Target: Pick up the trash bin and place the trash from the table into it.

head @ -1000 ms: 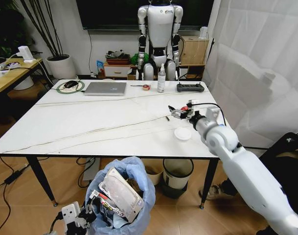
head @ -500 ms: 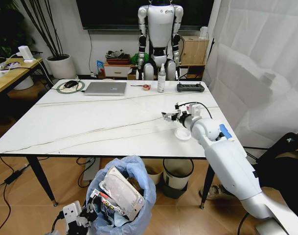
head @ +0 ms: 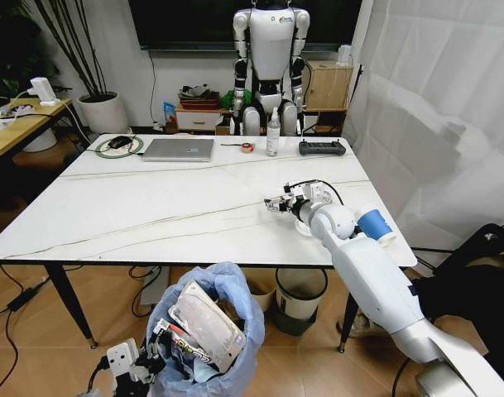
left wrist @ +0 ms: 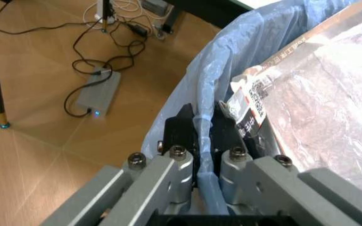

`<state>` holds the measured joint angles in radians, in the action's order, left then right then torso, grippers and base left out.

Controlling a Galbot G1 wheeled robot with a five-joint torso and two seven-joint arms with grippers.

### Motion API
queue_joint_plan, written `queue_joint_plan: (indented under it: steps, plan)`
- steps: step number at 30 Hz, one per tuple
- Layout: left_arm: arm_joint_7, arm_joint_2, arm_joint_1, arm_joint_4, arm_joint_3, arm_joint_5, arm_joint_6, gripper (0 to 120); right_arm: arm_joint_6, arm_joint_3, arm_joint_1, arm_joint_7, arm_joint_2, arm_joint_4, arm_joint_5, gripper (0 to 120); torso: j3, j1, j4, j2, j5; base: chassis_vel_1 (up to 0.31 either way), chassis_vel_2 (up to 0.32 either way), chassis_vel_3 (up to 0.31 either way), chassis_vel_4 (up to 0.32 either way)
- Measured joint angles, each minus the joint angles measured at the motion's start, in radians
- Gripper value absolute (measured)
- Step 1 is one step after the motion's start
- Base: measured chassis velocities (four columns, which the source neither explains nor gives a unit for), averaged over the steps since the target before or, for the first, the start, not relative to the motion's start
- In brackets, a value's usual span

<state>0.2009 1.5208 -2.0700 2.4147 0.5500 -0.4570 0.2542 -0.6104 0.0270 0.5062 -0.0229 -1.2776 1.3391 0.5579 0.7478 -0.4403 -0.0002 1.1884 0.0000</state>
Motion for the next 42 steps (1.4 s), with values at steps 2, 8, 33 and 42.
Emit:
queue_joint_plan:
  steps: [2,8,33,42]
  plan:
    - [0.000,0.000,0.001,0.001,0.000,-0.001,0.000,0,0.001,-0.001,-0.003,0.001,-0.003,-0.008,-0.002,100,0.000,0.000,0.0000,0.000,0.0000,0.000,0.000,0.000,0.000]
    - [0.000,-0.001,0.002,0.003,0.002,-0.004,0.000,0,0.011,-0.003,-0.013,0.009,-0.014,-0.048,-0.019,96,0.000,0.000,0.0000,0.000,0.0000,0.000,0.000,0.000,0.000]
    - [-0.001,-0.010,0.007,0.003,0.004,-0.020,0.001,0,0.020,-0.004,-0.007,0.017,0.003,-0.055,-0.031,16,0.000,0.000,0.0000,0.000,0.0000,0.000,0.000,0.000,0.000]
    - [-0.001,-0.016,0.011,0.005,0.006,-0.028,0.002,0,0.017,-0.011,0.000,0.017,0.009,-0.044,-0.038,0,0.000,0.000,0.0000,0.000,0.0000,0.000,0.000,0.000,0.000]
